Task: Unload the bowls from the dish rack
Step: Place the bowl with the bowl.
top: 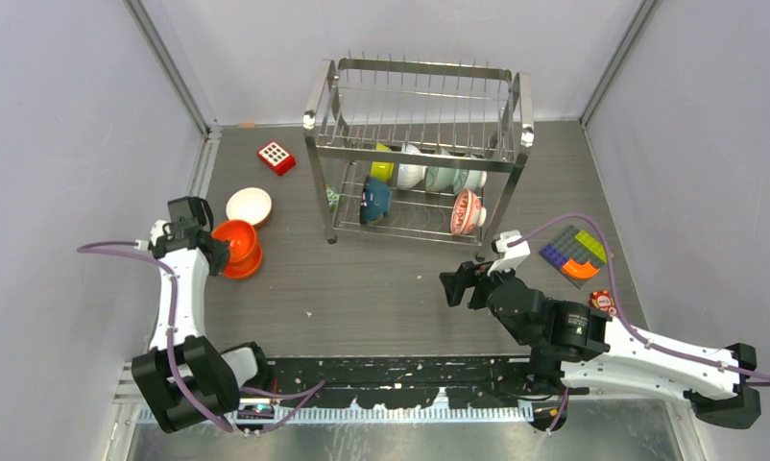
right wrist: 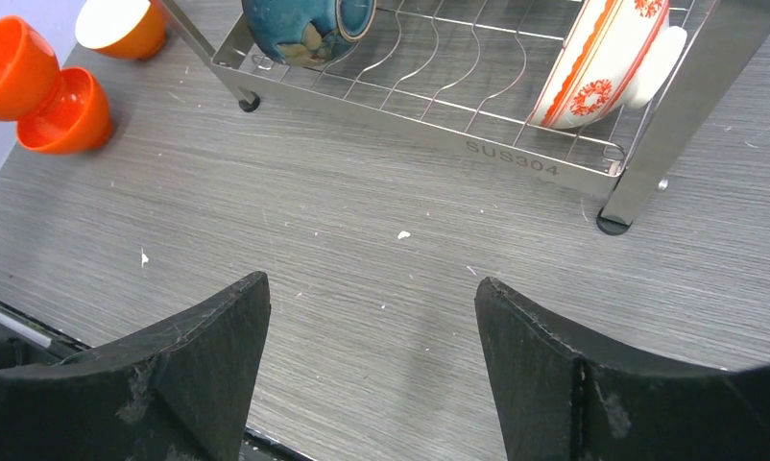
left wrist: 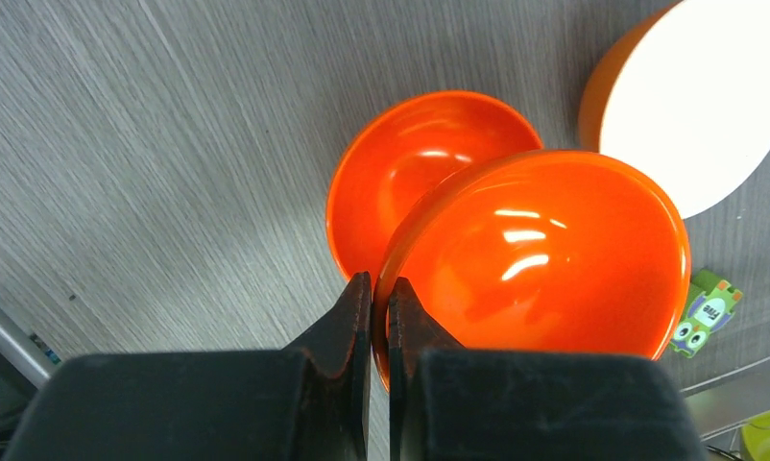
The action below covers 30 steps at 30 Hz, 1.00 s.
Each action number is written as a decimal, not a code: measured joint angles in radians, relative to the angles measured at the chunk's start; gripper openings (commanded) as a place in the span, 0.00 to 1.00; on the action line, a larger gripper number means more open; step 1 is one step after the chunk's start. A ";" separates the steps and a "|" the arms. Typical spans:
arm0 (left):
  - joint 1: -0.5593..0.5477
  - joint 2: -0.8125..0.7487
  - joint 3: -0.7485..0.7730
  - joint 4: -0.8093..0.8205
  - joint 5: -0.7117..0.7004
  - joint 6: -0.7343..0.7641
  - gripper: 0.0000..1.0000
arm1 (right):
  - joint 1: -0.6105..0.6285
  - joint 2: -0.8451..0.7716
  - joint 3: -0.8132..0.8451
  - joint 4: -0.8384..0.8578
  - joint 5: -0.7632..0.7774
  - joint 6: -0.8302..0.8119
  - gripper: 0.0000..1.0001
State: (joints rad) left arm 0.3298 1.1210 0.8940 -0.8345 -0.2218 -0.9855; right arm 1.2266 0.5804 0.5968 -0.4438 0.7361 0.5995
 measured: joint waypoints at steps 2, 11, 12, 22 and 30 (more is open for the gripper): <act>0.000 0.003 -0.016 0.009 0.000 0.000 0.00 | 0.000 0.000 -0.001 -0.005 0.001 0.000 0.82; 0.002 0.003 -0.082 0.038 -0.001 0.000 0.00 | 0.000 -0.023 -0.008 -0.024 0.006 0.008 0.82; 0.003 0.004 -0.085 0.039 -0.001 0.000 0.00 | 0.000 -0.027 -0.010 -0.026 0.008 0.009 0.82; 0.005 0.026 -0.113 0.077 0.007 0.000 0.08 | 0.000 -0.048 -0.021 -0.037 0.027 0.013 0.82; 0.005 0.028 -0.121 0.098 0.013 0.002 0.16 | 0.000 -0.049 -0.021 -0.050 0.034 0.016 0.82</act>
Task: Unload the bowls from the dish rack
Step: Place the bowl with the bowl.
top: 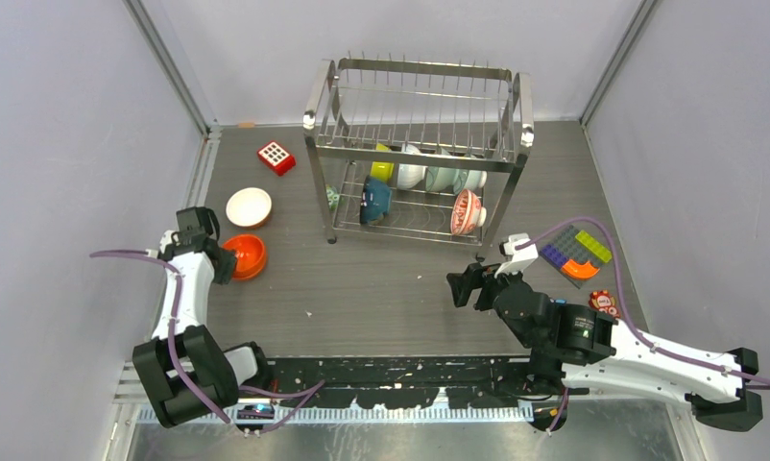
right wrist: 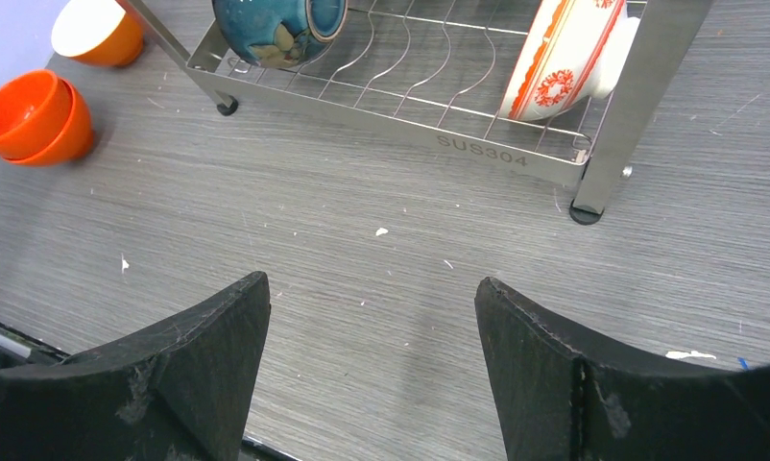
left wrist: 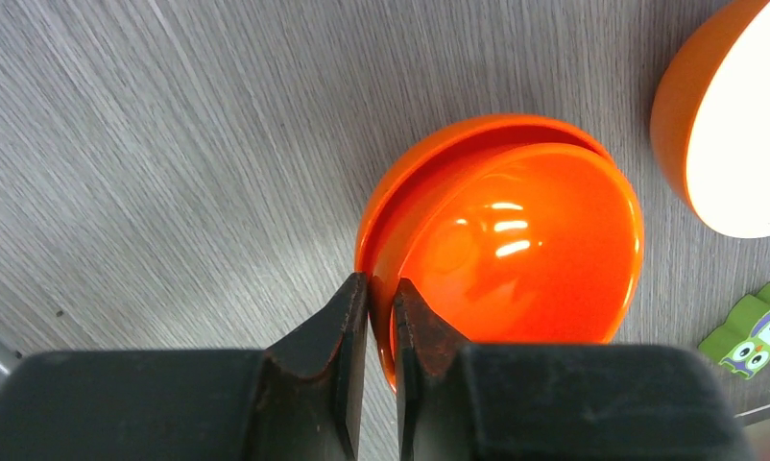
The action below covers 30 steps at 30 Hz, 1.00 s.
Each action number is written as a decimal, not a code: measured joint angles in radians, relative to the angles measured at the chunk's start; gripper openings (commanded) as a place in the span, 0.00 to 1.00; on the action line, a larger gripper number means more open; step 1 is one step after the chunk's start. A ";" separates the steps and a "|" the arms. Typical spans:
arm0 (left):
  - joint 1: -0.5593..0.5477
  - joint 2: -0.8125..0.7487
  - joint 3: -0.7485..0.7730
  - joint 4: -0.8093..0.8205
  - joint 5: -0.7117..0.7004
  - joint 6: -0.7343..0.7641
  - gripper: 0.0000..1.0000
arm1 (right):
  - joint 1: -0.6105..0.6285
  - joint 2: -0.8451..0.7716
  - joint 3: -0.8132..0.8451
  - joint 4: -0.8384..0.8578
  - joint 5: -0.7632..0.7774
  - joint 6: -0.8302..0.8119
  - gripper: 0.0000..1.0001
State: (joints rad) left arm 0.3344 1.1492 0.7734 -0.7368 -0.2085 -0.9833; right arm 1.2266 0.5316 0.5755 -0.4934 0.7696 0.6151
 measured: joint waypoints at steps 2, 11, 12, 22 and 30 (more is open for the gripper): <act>0.000 0.002 0.000 0.000 0.000 0.002 0.16 | 0.000 0.000 0.000 -0.003 0.000 0.001 0.82; 0.000 0.002 0.000 0.000 0.000 0.023 0.18 | 0.000 0.000 0.000 -0.006 0.003 0.012 0.82; 0.000 0.002 0.000 0.000 0.000 0.023 0.19 | 0.000 0.001 0.000 -0.005 0.004 0.012 0.82; 0.000 -0.058 0.000 0.001 0.002 0.034 0.29 | 0.000 0.001 -0.002 -0.003 0.005 0.013 0.82; 0.000 -0.074 0.010 -0.002 0.011 0.049 0.23 | 0.000 0.021 -0.003 -0.001 0.005 0.013 0.82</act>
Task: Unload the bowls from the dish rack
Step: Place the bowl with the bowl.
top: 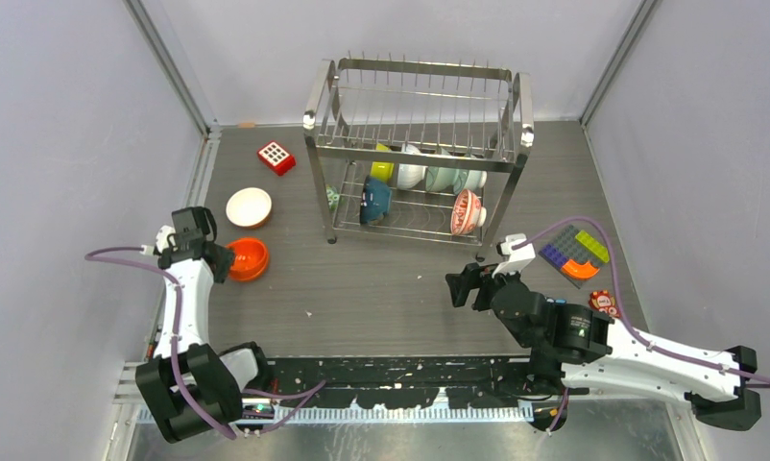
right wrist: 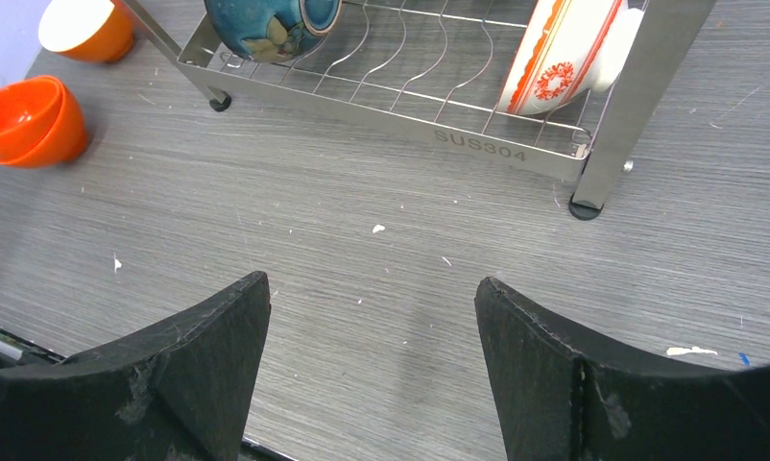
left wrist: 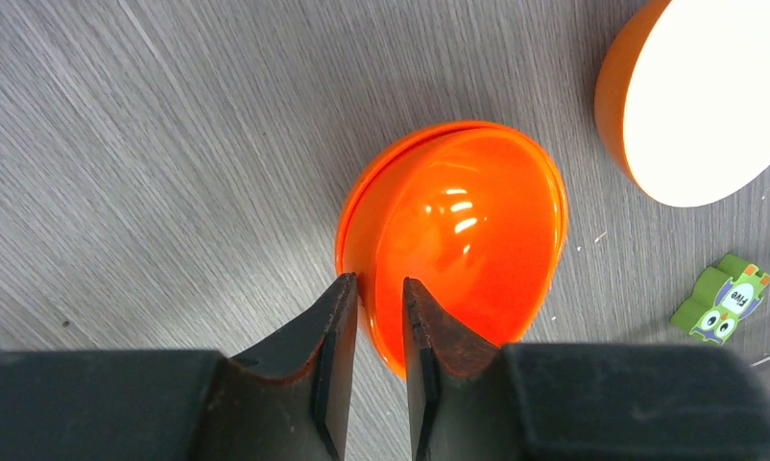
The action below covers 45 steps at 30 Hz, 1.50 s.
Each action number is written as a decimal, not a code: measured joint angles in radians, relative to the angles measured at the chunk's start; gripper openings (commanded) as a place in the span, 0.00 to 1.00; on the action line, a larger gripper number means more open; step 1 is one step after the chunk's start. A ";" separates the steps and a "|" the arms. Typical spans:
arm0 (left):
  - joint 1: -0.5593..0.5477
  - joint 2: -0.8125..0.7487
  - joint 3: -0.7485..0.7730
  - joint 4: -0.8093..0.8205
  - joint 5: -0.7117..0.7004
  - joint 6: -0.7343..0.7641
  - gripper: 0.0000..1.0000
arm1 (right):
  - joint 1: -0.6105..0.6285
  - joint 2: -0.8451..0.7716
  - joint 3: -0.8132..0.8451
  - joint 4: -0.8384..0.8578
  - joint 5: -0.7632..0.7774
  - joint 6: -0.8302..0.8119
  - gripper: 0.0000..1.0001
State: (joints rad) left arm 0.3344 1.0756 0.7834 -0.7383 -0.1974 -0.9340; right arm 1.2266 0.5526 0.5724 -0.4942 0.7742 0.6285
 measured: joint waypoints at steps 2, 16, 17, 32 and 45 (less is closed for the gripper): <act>0.000 -0.004 0.000 -0.003 0.000 0.000 0.22 | 0.000 0.003 0.000 0.001 0.000 0.000 0.82; 0.001 -0.009 0.000 -0.002 0.021 0.000 0.09 | 0.000 0.024 0.000 0.010 0.000 0.000 0.82; 0.001 -0.009 0.000 -0.001 0.024 0.000 0.07 | 0.000 0.024 0.000 0.010 0.000 0.000 0.82; 0.002 -0.035 -0.016 0.009 0.060 0.000 0.00 | 0.000 0.043 0.000 0.017 0.001 0.000 0.82; 0.002 -0.097 -0.016 0.052 0.179 -0.027 0.00 | 0.000 0.101 0.000 0.073 -0.019 -0.013 0.82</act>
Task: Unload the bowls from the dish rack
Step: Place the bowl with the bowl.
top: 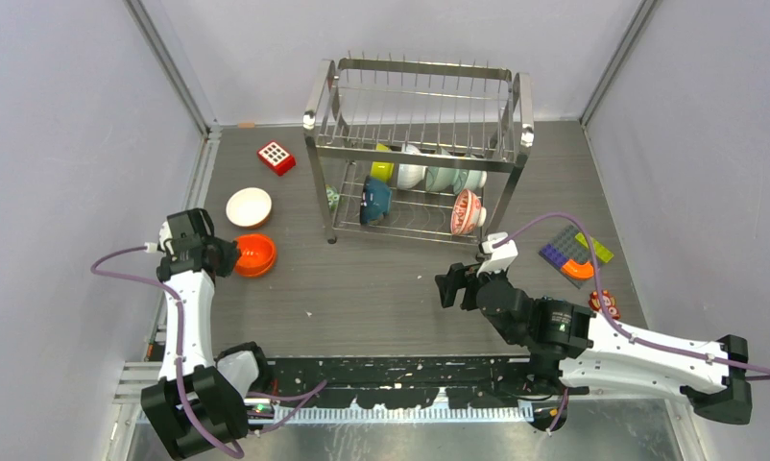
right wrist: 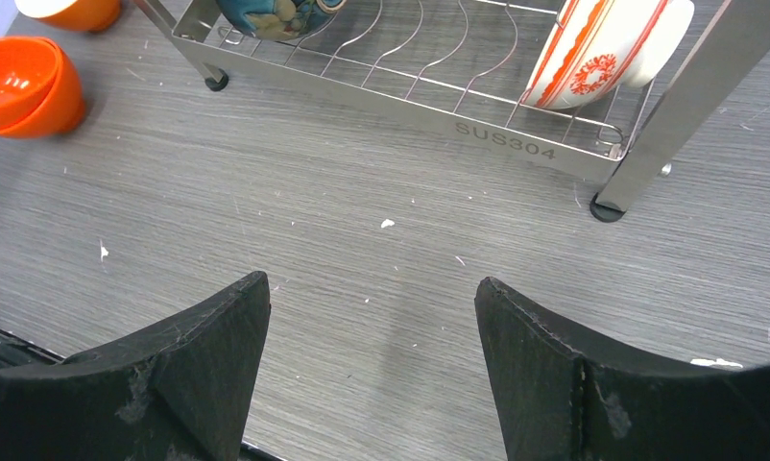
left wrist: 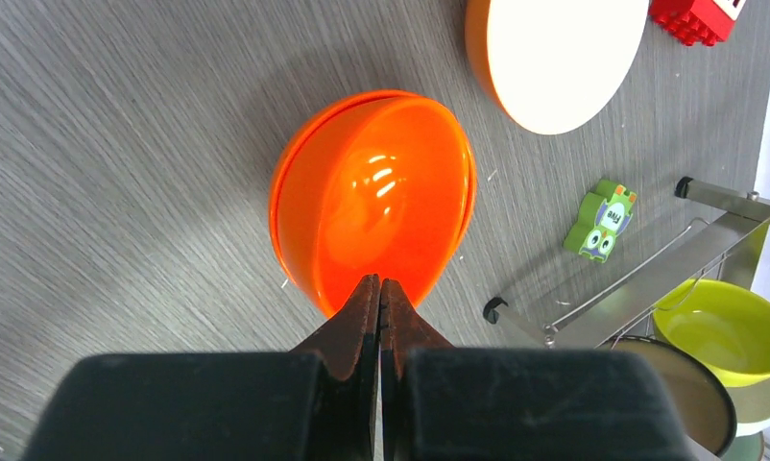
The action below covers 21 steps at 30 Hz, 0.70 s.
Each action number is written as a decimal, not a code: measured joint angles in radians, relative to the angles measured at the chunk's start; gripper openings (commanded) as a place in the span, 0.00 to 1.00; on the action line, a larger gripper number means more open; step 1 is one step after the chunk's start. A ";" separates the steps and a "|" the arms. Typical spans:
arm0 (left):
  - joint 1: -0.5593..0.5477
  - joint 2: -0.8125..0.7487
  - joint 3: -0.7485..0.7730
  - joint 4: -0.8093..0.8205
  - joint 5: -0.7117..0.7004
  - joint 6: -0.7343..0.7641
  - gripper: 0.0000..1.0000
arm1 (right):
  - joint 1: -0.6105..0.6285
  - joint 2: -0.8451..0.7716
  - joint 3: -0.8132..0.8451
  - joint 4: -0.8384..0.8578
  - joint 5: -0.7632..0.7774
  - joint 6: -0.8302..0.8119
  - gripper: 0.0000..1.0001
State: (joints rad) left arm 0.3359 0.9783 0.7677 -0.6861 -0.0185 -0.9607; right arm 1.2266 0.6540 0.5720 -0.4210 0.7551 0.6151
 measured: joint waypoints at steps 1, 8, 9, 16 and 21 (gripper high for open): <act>0.000 0.000 0.000 0.002 0.004 0.000 0.00 | 0.000 0.003 0.000 0.004 -0.002 -0.002 0.82; 0.000 -0.032 0.000 -0.016 0.007 -0.001 0.61 | 0.000 0.007 0.000 0.010 -0.003 -0.008 0.82; 0.000 -0.044 0.001 -0.030 0.001 -0.006 0.68 | 0.000 0.007 0.000 0.010 -0.002 -0.008 0.82; 0.000 -0.060 0.038 -0.121 -0.030 0.006 0.74 | 0.000 0.007 0.000 0.010 -0.002 -0.009 0.82; 0.000 -0.042 0.038 -0.135 -0.044 0.011 0.58 | 0.000 0.007 0.000 0.011 -0.002 -0.008 0.82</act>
State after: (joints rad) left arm 0.3355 0.9363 0.8055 -0.8211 -0.0628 -0.9497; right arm 1.2266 0.6613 0.5720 -0.4103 0.7532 0.6067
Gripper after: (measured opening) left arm 0.632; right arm 0.823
